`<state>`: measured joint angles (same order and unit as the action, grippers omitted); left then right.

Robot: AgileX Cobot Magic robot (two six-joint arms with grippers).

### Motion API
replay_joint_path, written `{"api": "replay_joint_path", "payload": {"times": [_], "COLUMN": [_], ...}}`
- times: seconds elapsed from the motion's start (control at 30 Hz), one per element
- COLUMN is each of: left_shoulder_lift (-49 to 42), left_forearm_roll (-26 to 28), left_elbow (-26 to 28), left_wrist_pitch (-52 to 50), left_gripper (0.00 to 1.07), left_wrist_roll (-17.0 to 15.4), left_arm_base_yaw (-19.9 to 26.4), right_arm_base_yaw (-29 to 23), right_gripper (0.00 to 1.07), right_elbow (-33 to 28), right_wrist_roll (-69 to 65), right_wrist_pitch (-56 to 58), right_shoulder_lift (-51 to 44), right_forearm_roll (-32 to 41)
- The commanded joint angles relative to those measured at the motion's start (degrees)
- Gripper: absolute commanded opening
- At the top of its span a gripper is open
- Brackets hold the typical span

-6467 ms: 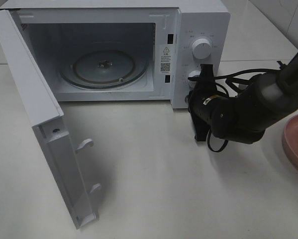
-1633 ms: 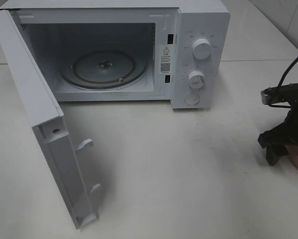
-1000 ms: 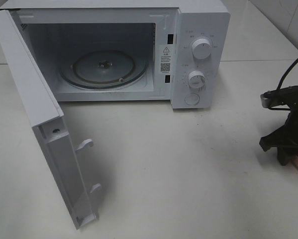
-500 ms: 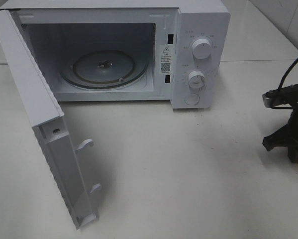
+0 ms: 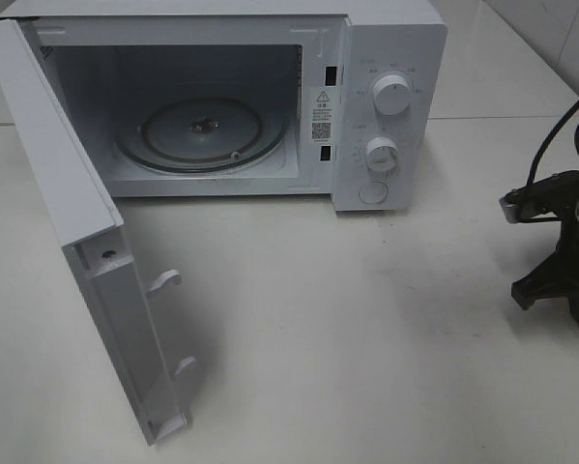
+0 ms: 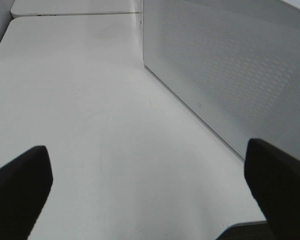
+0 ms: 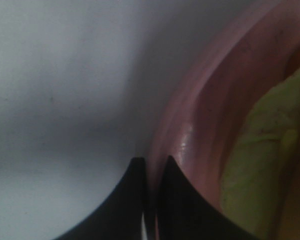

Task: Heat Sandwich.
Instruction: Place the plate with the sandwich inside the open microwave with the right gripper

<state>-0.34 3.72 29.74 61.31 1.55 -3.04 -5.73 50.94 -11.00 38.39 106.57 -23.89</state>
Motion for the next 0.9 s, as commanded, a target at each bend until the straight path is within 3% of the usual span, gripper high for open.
{"api": "replay_joint_path", "payload": {"times": [0.03,0.3,0.63,0.9], "left_shoulder_lift": [-1.20,-1.20,-1.20,-1.20], "left_forearm_roll": [0.23,0.23,0.23,0.23], "left_elbow": [-0.11,-0.11,-0.11,-0.11], "left_wrist_pitch": [0.06,0.06,0.06,0.06], "left_gripper": [1.00,1.00,1.00,1.00], "left_wrist_roll": [0.00,0.00,0.00,-0.06], "left_arm_base_yaw": [0.06,0.06,0.06,0.06], "right_arm_base_yaw": [-1.49,-4.53,-4.58,-8.54], "right_gripper": [0.00,0.00,0.00,0.00], "right_elbow": [-0.29,-0.29,-0.29,-2.12], "right_wrist_roll": [-2.35,-3.67,-4.07,-3.72], "right_wrist_pitch": [2.41,6.19,9.63,12.78], "right_shoulder_lift": [0.06,-1.15,-7.56,-11.97], "right_forearm_roll": [-2.23,-4.24,-4.58,-4.18]}}
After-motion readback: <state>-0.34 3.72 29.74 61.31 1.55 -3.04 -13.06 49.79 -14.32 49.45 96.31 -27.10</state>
